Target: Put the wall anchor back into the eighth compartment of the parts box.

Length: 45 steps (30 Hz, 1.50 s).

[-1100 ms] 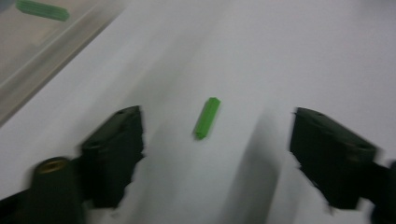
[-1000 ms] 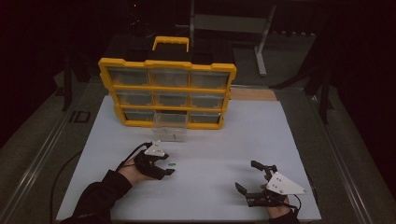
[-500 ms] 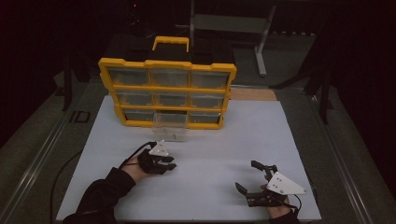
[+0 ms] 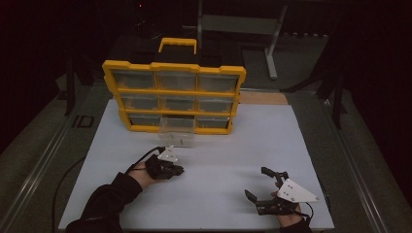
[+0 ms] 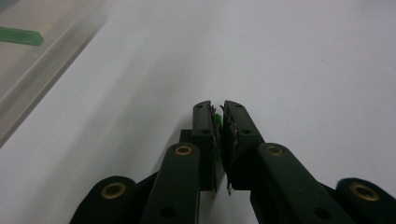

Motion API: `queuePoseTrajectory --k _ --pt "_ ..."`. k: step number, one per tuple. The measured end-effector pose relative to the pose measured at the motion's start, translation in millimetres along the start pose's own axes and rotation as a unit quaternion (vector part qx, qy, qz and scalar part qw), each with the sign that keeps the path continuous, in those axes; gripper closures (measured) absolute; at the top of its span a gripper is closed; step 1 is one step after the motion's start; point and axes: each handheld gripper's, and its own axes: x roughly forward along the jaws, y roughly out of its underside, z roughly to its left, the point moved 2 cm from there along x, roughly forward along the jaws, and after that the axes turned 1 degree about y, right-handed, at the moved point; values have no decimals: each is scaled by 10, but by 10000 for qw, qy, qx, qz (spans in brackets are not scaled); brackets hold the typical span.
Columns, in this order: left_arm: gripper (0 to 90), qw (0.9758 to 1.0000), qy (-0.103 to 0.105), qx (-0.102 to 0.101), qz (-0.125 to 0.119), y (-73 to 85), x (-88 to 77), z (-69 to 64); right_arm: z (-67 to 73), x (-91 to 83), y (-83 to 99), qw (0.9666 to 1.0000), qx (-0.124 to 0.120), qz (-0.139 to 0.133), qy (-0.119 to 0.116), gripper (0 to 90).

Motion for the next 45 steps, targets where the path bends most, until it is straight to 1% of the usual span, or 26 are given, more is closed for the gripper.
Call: queuePoseTrajectory --k 2,4,8,9,11,12,13,14,17,19,22,24,26,30,35,41,44,45 --pt "841 10000 -5 3 2 -2 0 -1 -1 -1 0 10000 8 -2 1 88" --pt "841 10000 -25 51 6 -6 -1 -9 0 1 1 10000 8 3 -3 88" --pt "842 10000 -1 62 23 -12 -5 -2 1 1 0 10000 -2 9 0 89" --pt "842 9999 -4 100 40 -15 -7 -2 1 1 0 10000 -2 9 0 89" --pt "842 9999 27 85 52 -27 -17 -2 -1 -3 -1 10000 5 -3 4 88" --pt "842 9999 62 129 17 -39 -38 -1 -4 -4 -2 10000 7 -14 7 89" --pt "843 9999 62 129 17 -39 -38 -1 -4 -4 -2 10000 7 -14 7 89" --pt "843 9998 104 187 31 -50 -62 4 -2 -3 -1 10000 3 -2 1 89" --pt "843 9997 119 193 42 -62 -84 4 0 -3 -2 10000 -5 -1 -7 89" --pt "842 9995 167 249 47 -79 -122 18 -1 -5 -3 10000 -5 -11 2 88" --pt "842 9994 239 259 42 -110 -176 30 -5 -8 -3 10000 8 -17 9 89" --pt "843 9991 274 309 34 -133 -215 36 -3 -7 -3 10000 4 -18 7 88" --pt "842 9991 266 317 37 -153 -246 42 -3 -5 -3 10000 -2 -13 8 88" --pt "842 9990 328 311 -31 -180 -301 50 -2 -8 -4 10000 4 -22 4 89" --pt "842 9988 312 387 -33 -214 -370 61 -4 -8 -3 10000 10 -22 7 89" --pt "842 9982 310 501 -66 -296 -490 73 -4 -9 -4 10000 12 -22 11 89" --pt "842 9979 327 560 -50 -325 -536 74 -5 -8 -3 10000 9 -21 12 89" --pt "842 9975 331 623 -6 -342 -569 80 -5 -8 -3 10000 12 -20 13 89"
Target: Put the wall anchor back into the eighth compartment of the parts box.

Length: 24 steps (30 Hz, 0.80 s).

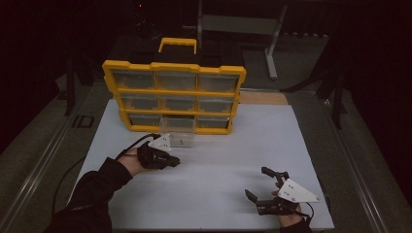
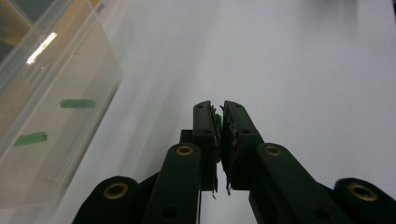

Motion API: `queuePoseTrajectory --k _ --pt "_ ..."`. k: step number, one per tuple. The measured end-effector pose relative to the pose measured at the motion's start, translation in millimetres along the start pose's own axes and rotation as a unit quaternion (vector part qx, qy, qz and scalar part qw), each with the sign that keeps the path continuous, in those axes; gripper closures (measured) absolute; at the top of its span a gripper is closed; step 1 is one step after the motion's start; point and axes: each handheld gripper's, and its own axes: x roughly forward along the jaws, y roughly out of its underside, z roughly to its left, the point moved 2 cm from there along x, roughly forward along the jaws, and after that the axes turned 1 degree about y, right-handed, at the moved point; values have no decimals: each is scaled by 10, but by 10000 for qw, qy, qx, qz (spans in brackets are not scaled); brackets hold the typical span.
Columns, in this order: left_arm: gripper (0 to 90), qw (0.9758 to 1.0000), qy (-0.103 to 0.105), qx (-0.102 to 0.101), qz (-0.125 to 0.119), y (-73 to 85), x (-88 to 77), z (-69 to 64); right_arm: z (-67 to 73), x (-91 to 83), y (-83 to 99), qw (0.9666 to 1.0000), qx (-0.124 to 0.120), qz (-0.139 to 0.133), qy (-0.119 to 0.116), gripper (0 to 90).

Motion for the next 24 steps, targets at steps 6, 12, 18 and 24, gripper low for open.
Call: queuePoseTrajectory --k 6,12,18,24 --pt "842 10000 -35 47 -44 -61 -130 31 0 2 1 10000 -4 4 -1 89" --pt "841 9999 -51 122 -74 -153 -279 59 1 2 0 10000 -2 3 2 88" --pt "841 9997 -99 193 -144 -220 -381 77 0 1 0 10000 -4 4 8 89" --pt "841 9998 -151 67 -140 -252 -440 143 0 0 -1 10000 -5 -2 13 88"
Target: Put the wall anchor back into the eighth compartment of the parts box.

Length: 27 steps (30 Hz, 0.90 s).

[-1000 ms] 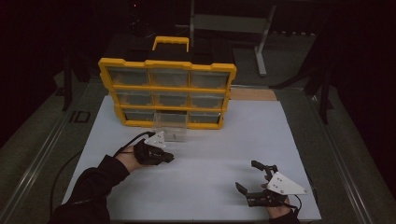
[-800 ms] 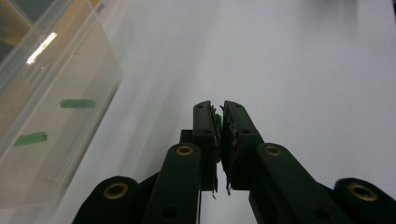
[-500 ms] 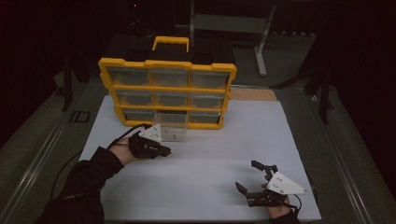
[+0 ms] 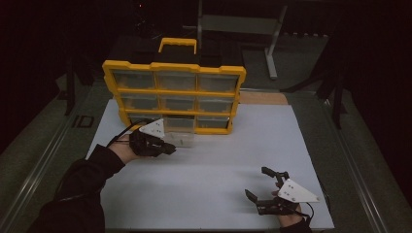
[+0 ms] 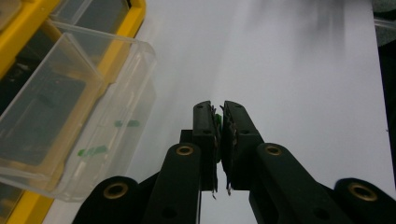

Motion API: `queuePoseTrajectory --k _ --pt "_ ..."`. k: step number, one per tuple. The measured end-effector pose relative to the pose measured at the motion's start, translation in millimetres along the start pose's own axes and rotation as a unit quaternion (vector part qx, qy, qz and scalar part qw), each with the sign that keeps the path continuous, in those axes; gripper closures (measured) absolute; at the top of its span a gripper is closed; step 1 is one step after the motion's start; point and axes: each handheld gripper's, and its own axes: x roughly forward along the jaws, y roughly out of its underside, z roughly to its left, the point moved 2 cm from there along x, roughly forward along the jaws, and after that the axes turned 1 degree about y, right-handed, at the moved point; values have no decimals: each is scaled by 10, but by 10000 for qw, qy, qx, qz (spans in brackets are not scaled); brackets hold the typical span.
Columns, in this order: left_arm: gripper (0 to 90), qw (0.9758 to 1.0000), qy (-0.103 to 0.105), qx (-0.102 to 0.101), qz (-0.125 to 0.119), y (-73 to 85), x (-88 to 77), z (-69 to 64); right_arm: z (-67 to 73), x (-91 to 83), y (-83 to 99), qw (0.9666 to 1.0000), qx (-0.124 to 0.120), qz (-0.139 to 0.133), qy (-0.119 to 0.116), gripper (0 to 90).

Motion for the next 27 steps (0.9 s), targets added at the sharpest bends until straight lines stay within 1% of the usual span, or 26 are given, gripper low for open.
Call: queuePoseTrajectory --k 4,6,7,12,13,15,16,18,19,22,23,24,25,27 --pt "841 10000 -48 24 -10 -32 -52 50 0 3 1 10000 0 5 -2 88" --pt "841 9999 -90 19 -66 -57 -86 73 -1 4 1 10000 3 8 -2 88" --pt "841 9998 -162 43 -64 -87 -123 97 0 4 1 10000 -1 12 -2 89" --pt "841 9996 -254 5 -143 -144 -203 152 0 1 -1 10000 0 0 -2 88" --pt "841 9993 -310 -2 -186 -172 -235 179 -2 0 0 10000 2 2 3 89" --pt "841 9993 -310 -2 -186 -172 -235 179 -2 1 0 10000 8 1 -5 89" --pt "841 9992 -346 13 -212 -206 -268 216 -2 1 0 10000 8 1 -5 89" --pt "841 9990 -349 -8 -287 -235 -292 241 2 4 0 10000 -7 9 -10 88" --pt "841 9988 -364 -20 -333 -247 -300 250 2 4 0 10000 -3 10 -13 89" --pt "841 9985 -419 -73 -342 -262 -294 275 -2 0 -2 10000 19 11 3 89" --pt "841 9986 -417 -60 -335 -262 -288 282 -4 -1 -2 10000 22 7 5 89" --pt "841 9984 -457 -39 -324 -262 -284 288 -5 -2 -1 10000 32 1 5 88" --pt "841 9983 -454 -88 -355 -263 -280 299 -5 -3 -1 10000 43 3 1 89" --pt "841 9978 -501 -120 -411 -266 -278 325 -5 -2 -2 10000 36 -7 1 89"
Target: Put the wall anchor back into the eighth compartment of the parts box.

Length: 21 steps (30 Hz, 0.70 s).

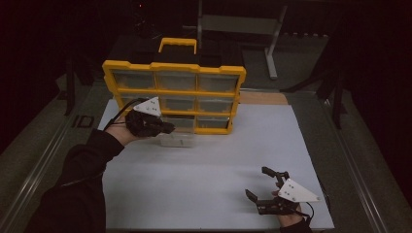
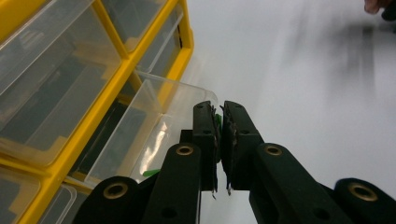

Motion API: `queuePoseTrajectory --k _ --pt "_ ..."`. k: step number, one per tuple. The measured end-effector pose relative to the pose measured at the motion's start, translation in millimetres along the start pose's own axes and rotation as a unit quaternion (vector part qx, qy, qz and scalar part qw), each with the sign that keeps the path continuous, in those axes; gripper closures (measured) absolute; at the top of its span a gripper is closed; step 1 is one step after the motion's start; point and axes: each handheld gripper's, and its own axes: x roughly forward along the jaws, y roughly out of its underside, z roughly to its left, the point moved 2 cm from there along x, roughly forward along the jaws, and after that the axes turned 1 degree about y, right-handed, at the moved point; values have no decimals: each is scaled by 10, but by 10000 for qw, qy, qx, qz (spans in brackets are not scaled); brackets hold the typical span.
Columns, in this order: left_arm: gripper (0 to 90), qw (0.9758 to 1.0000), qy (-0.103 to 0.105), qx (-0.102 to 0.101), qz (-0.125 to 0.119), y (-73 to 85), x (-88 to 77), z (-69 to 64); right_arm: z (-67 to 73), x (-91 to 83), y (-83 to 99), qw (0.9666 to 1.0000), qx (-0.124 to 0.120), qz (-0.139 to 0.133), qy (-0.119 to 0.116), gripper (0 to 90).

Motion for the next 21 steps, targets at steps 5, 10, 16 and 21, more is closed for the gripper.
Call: queuePoseTrajectory --k 5,10,16,21 --pt "841 9997 -147 -147 -100 -23 12 91 4 2 0 10000 -13 3 -6 88" --pt "841 9988 -326 -332 -138 -49 43 178 -1 1 2 10000 -2 -2 -7 89" --pt "840 9976 -430 -535 -121 -41 122 240 1 -1 3 10000 9 2 -11 89" --pt "840 9963 -479 -713 -99 -28 191 273 1 2 4 10000 -3 5 -15 89"
